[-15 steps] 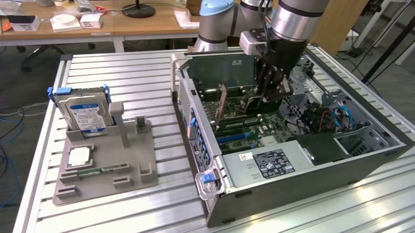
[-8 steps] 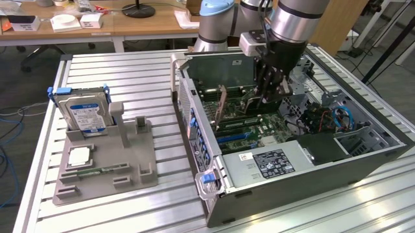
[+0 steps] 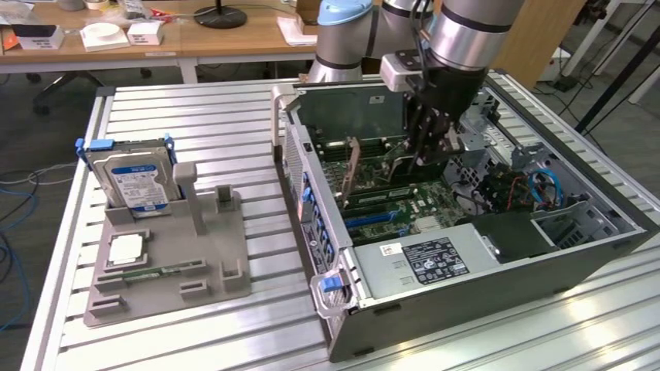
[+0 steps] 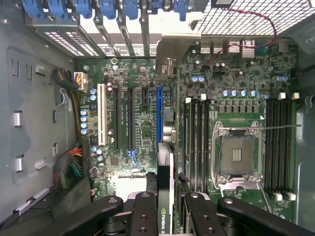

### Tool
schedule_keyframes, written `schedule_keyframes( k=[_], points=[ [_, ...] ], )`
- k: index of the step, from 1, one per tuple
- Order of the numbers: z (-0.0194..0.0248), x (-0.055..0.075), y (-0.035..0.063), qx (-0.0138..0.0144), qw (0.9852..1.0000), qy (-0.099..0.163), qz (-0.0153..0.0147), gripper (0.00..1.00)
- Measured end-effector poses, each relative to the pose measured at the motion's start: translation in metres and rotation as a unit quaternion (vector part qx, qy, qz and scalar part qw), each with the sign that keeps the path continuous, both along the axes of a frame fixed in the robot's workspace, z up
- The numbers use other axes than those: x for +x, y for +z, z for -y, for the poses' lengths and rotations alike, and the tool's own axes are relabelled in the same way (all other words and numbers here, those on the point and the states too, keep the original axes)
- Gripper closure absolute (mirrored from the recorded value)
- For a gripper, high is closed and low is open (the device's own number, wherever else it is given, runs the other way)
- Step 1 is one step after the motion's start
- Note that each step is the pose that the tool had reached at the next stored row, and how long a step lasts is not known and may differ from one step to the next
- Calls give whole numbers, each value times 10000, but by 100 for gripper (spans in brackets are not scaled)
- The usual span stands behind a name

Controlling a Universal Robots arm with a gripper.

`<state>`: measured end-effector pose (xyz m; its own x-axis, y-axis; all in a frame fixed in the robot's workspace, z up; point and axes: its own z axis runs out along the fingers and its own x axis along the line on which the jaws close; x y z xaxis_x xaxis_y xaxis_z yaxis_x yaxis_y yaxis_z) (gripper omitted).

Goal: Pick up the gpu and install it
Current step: 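Insert the gpu into the slot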

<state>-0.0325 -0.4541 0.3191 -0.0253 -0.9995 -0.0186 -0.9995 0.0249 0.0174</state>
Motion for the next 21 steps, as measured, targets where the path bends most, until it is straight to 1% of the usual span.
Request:
schedule_keyframes(
  k=[21],
  points=[
    [0,0,-77,-7,10000,0,0,74]
  ],
)
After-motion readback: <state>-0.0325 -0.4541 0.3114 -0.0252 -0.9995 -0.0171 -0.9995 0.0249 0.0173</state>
